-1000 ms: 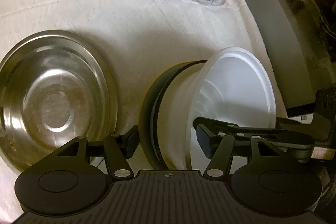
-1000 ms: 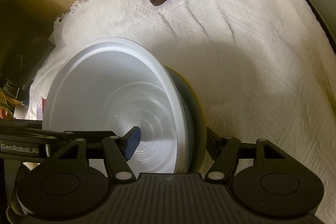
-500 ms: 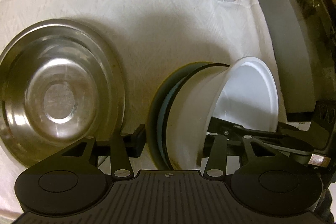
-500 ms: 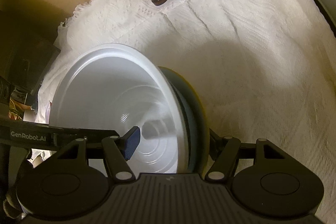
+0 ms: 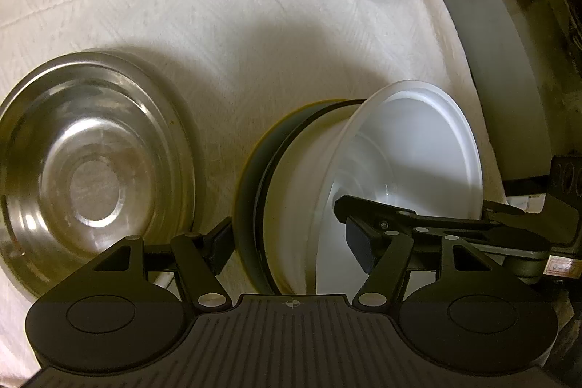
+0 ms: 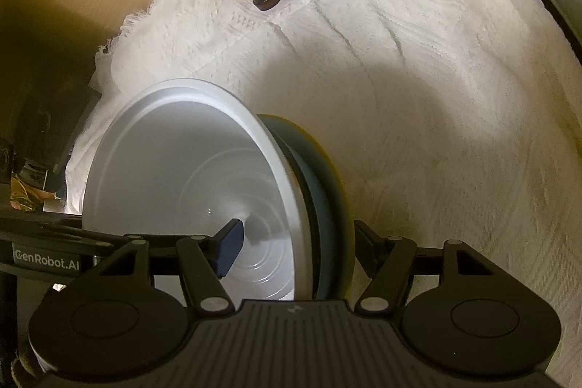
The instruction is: Organize plates and bowls
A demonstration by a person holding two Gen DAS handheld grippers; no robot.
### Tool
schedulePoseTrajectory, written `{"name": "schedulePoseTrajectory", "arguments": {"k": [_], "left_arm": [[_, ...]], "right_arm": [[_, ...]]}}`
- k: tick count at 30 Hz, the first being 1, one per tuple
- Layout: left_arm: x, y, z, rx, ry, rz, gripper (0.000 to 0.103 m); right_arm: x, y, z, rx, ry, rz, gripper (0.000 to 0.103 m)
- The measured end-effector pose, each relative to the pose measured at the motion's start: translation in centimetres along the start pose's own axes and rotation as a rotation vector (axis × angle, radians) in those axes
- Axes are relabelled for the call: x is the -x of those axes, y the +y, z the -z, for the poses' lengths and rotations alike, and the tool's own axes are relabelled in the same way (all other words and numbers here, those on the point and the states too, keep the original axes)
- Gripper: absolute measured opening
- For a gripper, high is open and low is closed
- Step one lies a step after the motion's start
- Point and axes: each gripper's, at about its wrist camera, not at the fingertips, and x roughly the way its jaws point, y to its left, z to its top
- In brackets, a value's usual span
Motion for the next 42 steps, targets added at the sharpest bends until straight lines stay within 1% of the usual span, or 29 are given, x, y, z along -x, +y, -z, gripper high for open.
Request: {"name": "schedulePoseTrajectory", "arguments": {"k": [5,8,14,20,22,23,24,37,42], "left_arm": [[-0.2,-0.1,0.1,-0.001,-0.014,-0.021,0.066],[-0.2,-0.3,0.2,-0.007,-0.027,-0.041,0.063],[-0.1,-0.2,0.0,0.002,-0.027,-0.055,0.062],[-0.1,-0.3,0.3,0.0,-0.051,-0.064,0.062],[0.0,-0.3,0.4,-0.001,-0.057,-0.062,0.061],[0.1,-0.2,0.4,0.002,-0.06,-0.06,0.061],[0.1,-0.1,0.4,0.007,-0.06,-0.056,0.061],[0.7,0.6,0.8,0.026,-0.059,-0.036,0.06],[1.1,0.8,0.9,0.025,-0.071,-0.021,0.06]], "right_arm": [[-0.1,0.2,-0.1,0.012,0.005,0.017,0.064],[-0.2,0.1,0.1,0.01,0.011,0.008,0.064],[-0.2,0.0,0.1,0.001,0.015,0.011,0.064],[-0.1,-0.3,0.2,-0.02,0.016,0.006,0.064],[-0.1,-0.4,0.3,-0.03,0.023,-0.003,0.06],[-0.2,-0.4,0.2,-0.035,0.029,-0.014,0.055],[-0.2,-0.4,0.1,-0.045,0.036,-0.023,0.055],[-0.6,0.6,-0.2,-0.055,0.074,0.012,0.056],[-0.7,0.9,-0.4,-0.05,0.079,0.016,0.056]]}}
